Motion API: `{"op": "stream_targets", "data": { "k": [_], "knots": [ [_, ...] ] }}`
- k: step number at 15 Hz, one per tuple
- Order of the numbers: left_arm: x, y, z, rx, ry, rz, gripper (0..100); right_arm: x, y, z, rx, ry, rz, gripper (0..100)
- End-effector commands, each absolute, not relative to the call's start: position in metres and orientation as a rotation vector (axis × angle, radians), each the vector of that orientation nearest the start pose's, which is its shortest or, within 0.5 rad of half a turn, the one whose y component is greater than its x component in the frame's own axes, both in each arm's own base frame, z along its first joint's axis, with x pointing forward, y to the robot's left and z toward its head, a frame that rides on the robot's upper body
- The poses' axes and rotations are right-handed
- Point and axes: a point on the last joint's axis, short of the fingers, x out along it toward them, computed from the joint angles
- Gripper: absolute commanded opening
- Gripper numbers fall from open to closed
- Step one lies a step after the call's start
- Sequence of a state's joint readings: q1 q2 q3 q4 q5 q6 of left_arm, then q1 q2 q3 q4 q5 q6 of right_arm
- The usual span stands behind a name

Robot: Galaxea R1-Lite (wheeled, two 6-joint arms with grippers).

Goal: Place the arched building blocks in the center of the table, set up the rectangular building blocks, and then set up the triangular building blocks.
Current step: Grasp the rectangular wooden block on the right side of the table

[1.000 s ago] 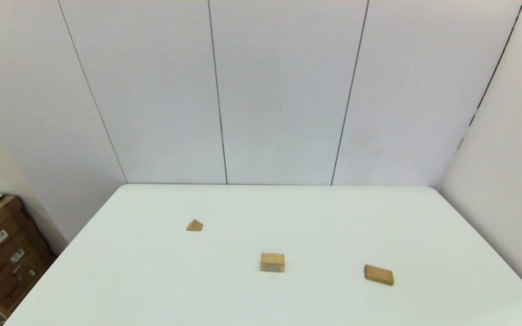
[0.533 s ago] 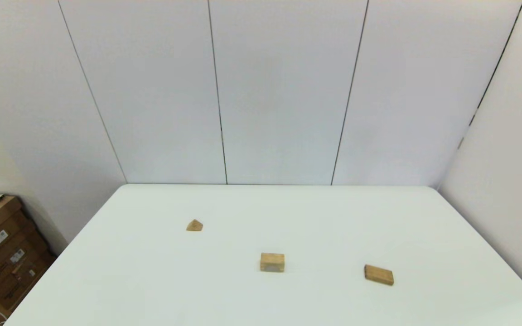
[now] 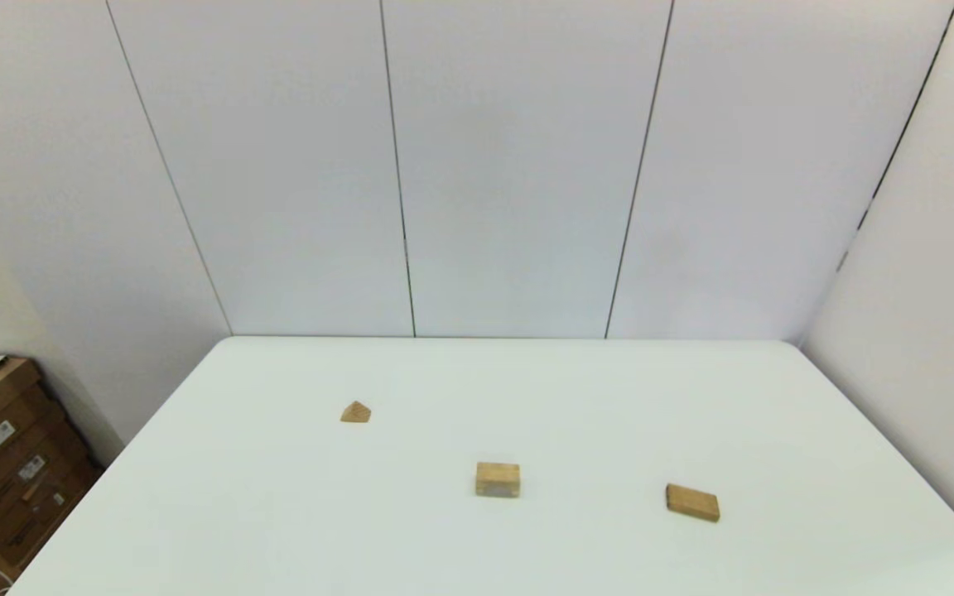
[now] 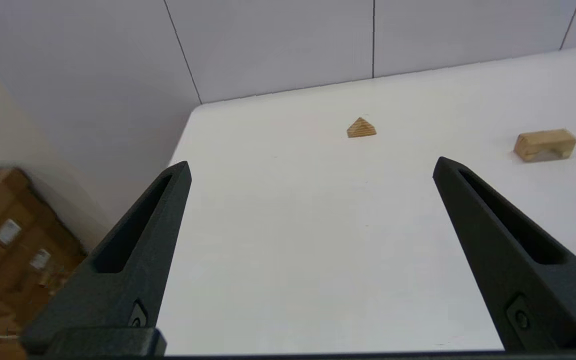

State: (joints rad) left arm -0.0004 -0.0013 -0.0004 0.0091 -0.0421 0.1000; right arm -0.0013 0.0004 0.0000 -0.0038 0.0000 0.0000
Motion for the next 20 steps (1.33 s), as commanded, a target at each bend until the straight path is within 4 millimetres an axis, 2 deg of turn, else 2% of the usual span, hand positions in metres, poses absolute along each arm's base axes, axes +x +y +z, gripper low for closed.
{"op": "stream_targets", "data": {
  "k": [1,20],
  "knots": [
    [-0.0228,-0.0008,0.0745,0.07,0.008,-0.034,100,-0.0228,0.0,0.076,0.0,-0.005,-0.002,100],
    [-0.0228,-0.0008,0.0745,0.067,0.008,-0.034,100,-0.0228,0.0,0.076,0.0,-0.005,0.0,100]
  ]
}}
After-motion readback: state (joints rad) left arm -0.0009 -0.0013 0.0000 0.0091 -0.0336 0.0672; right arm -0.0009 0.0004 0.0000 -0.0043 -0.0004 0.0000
